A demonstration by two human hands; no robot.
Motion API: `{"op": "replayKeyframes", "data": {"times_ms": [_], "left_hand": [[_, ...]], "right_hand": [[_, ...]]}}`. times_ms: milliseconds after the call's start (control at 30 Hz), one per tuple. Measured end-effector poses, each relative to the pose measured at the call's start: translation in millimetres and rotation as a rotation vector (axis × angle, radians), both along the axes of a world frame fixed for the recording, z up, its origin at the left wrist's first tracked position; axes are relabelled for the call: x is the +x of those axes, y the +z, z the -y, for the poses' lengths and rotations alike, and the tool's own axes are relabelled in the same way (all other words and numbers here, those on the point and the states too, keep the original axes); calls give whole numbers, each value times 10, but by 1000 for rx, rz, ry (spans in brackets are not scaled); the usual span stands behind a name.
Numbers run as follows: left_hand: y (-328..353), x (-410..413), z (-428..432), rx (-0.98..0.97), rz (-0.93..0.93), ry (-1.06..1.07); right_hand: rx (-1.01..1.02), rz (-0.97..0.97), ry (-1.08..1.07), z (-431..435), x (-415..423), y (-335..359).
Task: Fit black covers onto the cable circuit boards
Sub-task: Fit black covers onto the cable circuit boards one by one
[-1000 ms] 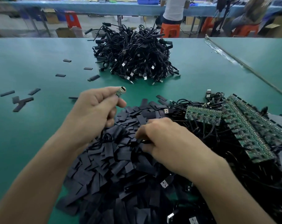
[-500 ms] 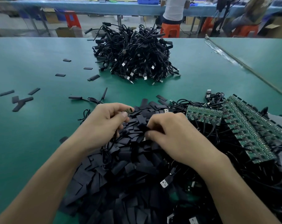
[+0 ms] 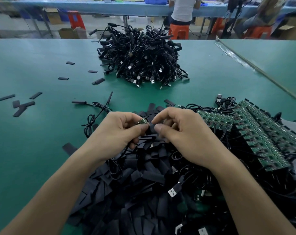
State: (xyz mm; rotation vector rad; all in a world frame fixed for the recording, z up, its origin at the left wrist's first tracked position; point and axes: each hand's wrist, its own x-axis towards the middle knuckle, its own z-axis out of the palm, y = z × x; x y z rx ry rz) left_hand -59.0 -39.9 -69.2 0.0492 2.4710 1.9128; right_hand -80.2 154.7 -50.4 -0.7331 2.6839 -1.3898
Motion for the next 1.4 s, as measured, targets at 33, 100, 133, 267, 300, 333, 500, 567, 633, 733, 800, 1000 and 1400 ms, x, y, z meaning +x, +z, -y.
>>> {"op": "replayKeyframes", "data": {"times_ms": [33, 100, 133, 267, 300, 333, 500, 567, 633, 733, 800, 1000, 1400], "left_hand": [[-6, -1, -2, -5, 4, 7], [-11, 0, -10, 4, 18, 17], [-10, 1, -16, 14, 27, 17], [2, 10, -52, 35, 33, 11], [8, 12, -57, 50, 38, 12], [9, 14, -56, 62, 41, 12], [50, 27, -51, 59, 87, 27], [51, 30, -63, 5, 103, 12], [51, 32, -88, -38, 126, -9], [70, 35, -102, 3, 160, -44], [85, 50, -103, 34, 150, -78], [85, 46, -64, 57, 102, -116], [95, 43, -43, 132, 100, -134]], "right_hand": [[-14, -16, -16, 2, -1, -7], [-31, -49, -35, 4, 3, -19], [-28, -67, -36, 7, 10, -21], [24, -102, -19, 15, 35, -17], [16, -103, -17, 14, 36, -12], [-2, -106, -19, 9, 34, -8], [-108, -91, -93, -35, -4, 10], [-164, -49, -119, -50, -16, 12], [-195, -30, -124, -54, -20, 13], [-197, -36, -127, -52, -33, 4], [-192, -39, -123, -55, -42, 3], [-204, -12, -91, -84, -51, 17], [-198, 71, 4, -149, -72, 39]]}}
